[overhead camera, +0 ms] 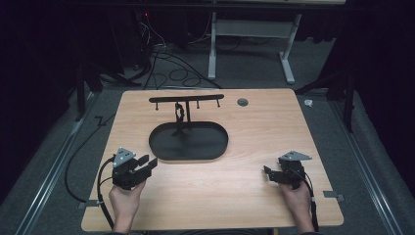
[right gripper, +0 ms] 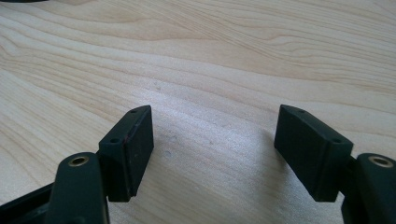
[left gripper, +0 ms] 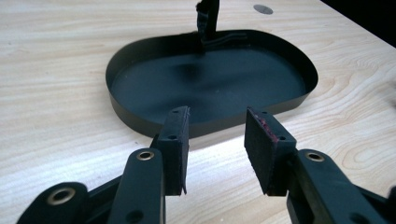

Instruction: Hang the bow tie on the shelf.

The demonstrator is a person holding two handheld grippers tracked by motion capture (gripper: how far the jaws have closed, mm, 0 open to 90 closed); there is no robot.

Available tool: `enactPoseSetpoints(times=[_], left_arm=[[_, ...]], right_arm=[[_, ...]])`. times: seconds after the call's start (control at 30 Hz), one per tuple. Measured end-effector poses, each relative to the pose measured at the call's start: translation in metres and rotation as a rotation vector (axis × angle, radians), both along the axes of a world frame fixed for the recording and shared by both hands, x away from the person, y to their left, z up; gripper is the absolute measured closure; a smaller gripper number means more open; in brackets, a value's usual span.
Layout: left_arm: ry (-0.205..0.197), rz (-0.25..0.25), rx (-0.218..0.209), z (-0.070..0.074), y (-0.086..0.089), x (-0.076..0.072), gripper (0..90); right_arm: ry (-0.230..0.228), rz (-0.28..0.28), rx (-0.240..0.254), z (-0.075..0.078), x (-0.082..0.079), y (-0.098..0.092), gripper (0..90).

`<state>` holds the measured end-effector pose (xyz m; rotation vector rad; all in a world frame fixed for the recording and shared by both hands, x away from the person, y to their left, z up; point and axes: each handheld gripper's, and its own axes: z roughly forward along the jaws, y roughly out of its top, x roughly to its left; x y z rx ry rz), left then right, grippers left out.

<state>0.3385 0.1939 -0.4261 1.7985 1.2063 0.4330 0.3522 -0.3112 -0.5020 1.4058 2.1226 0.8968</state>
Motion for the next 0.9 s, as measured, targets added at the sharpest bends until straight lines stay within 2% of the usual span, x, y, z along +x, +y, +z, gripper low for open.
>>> enactPoseSetpoints(times=[0.9], left_arm=[[0.057, 0.003, -0.020, -0.027, -0.005, -0.004, 60.3]], right_arm=[[0.000, 0.000, 0.000, 0.000, 0.000, 0.000, 29.4]])
